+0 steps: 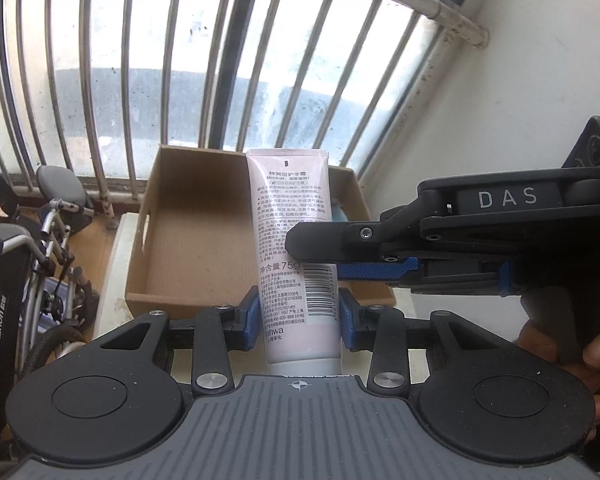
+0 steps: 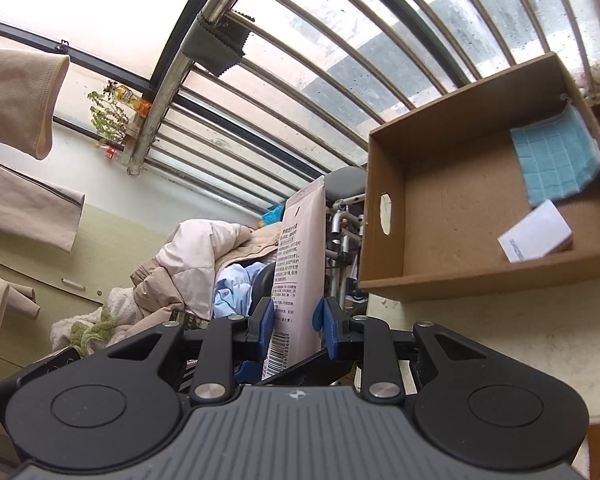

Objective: Organize objects
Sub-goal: 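Lift the cream tube with the right gripper and carry it over the cardboard box, then lower the cream tube into the cardboard box and open the right gripper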

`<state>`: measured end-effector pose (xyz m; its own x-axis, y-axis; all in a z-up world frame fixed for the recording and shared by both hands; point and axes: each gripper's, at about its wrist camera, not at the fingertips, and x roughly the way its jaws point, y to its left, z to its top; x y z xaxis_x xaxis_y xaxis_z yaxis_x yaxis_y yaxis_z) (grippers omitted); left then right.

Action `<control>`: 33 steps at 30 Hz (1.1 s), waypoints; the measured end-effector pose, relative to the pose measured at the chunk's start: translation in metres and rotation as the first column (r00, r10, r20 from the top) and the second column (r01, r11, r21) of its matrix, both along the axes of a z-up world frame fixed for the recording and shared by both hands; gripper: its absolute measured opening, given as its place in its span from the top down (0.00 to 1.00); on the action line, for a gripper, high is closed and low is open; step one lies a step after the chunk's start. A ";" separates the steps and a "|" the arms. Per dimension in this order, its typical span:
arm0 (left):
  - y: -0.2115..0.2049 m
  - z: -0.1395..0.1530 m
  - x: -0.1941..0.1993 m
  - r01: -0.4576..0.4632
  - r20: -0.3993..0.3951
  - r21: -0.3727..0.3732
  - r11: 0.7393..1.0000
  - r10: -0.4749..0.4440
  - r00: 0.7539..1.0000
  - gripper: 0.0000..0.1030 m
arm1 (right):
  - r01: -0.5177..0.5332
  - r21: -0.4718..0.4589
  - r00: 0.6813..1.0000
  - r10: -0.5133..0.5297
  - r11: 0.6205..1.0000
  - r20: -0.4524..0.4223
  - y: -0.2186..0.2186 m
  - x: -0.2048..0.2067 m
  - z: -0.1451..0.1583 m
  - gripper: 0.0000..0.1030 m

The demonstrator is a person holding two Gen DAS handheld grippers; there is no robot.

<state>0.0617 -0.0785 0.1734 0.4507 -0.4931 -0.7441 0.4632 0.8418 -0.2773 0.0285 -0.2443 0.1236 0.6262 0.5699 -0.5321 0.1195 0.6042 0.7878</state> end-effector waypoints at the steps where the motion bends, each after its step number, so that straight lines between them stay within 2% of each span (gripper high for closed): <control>1: -0.002 0.000 0.005 -0.009 -0.001 0.008 1.000 0.009 1.000 0.64 | -0.008 0.008 1.000 0.008 1.000 -0.003 -0.002 0.008 -0.002 0.72; 9: -0.011 -0.005 0.040 -0.064 -0.024 0.044 0.997 0.065 0.998 0.64 | -0.066 0.069 0.998 0.067 0.995 -0.011 -0.013 0.063 -0.015 0.72; 20: -0.041 -0.033 0.081 -0.035 -0.118 0.088 0.996 0.045 0.992 0.64 | -0.059 0.107 0.994 0.069 0.992 -0.084 -0.046 0.099 -0.050 0.72; 26: -0.060 -0.061 0.114 -0.008 -0.215 0.118 0.993 0.034 0.976 0.64 | -0.031 0.119 0.987 0.049 0.992 -0.152 -0.065 0.122 -0.080 0.71; 33: -0.075 -0.113 0.166 -0.003 -0.330 0.155 0.988 0.054 0.943 0.64 | -0.016 0.163 0.970 0.055 0.987 -0.238 -0.088 0.163 -0.138 0.71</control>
<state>0.2280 -0.1534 0.0607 0.1777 -0.3549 -0.9179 0.3416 0.8970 -0.2806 0.1916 -0.3326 -0.0146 0.4681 0.6787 -0.5659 0.2987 0.4812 0.8241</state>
